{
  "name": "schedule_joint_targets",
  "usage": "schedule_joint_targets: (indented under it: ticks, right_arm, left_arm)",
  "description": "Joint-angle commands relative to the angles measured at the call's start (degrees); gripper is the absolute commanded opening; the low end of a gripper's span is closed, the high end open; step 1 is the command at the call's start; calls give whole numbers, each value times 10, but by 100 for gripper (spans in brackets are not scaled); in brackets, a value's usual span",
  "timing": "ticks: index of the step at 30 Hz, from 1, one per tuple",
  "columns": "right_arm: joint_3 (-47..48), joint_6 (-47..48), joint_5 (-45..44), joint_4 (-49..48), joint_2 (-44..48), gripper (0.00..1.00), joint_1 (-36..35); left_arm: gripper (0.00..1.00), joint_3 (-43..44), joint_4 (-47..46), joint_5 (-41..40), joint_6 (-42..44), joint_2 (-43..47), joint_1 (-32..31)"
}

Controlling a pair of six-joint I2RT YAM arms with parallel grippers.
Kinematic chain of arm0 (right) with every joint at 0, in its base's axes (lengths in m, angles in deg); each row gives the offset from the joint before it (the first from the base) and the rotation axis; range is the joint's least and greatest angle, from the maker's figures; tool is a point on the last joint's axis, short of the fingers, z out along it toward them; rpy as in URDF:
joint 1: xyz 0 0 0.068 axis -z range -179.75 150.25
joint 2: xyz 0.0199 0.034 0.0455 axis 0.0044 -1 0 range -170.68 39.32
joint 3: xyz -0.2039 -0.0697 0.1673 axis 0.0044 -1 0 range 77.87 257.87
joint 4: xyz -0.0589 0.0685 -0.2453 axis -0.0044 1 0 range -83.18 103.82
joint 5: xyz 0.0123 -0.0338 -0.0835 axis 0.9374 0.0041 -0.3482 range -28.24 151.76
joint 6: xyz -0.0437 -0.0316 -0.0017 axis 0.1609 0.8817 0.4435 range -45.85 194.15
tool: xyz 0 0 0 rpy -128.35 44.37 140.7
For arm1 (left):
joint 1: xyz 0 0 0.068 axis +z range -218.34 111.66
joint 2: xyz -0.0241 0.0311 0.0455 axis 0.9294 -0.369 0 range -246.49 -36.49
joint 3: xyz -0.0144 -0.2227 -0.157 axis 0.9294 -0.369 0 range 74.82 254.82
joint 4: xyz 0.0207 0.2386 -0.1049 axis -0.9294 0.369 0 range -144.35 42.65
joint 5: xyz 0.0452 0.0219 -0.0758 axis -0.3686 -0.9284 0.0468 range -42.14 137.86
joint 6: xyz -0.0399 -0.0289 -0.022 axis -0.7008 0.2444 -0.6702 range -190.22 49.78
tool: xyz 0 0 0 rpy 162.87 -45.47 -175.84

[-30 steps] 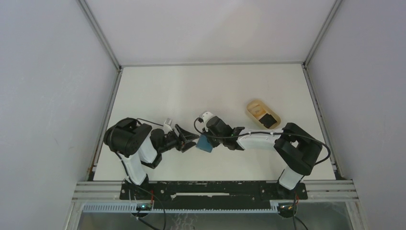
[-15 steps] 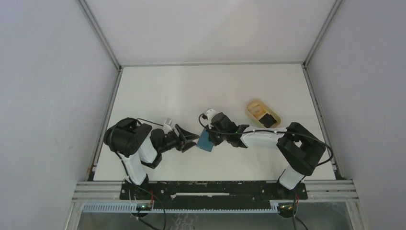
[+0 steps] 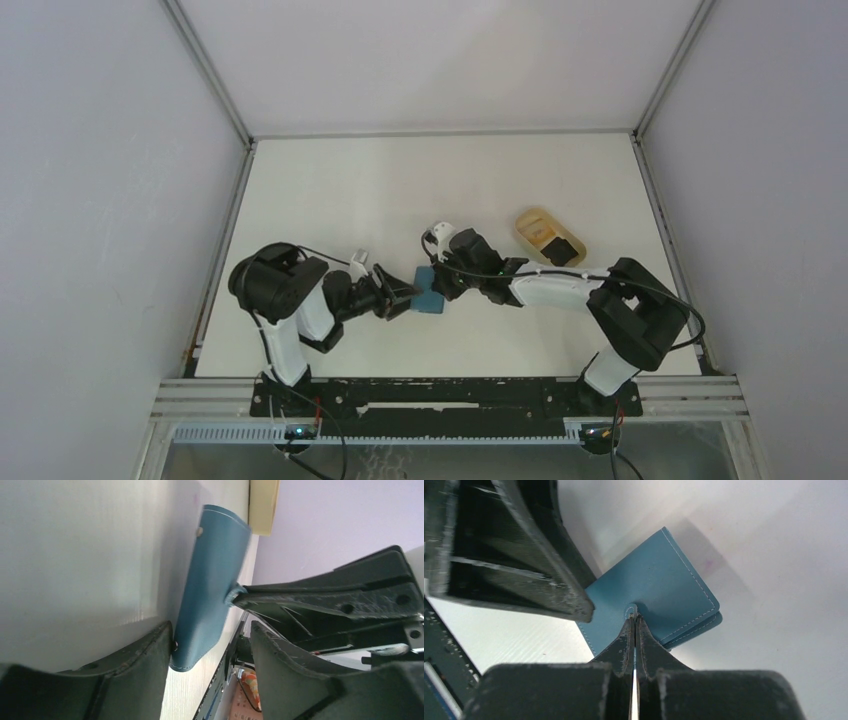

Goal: Take the credit cards out of the card holder

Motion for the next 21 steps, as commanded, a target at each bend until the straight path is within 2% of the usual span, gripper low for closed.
schedule_joint_targets:
  ticks: [1,6,10,11,16,21]
  right_arm:
    - [-7,-17,46,-61,42,0,8]
    - [-14,-18,58,-65,50,0,18]
    - [-23,-22,63,-74,58,0,20]
    - [-28,-24,65,-79,61,0,23]
    - [-69,-49,97,-124,104,0,51]
    - [-118,-92,202,-193,157,0,108]
  left_arm:
    - [58,4,0,-11,7,-6,-5]
    - [34,4,-1,-10,4,0,-5]
    - [5,3,-1,-9,4,7,-5]
    - [1,4,-1,-10,3,8,-5]
    - [0,1,-1,-13,3,10,-5]
    - [0,0,-1,-19,5,12,-5]
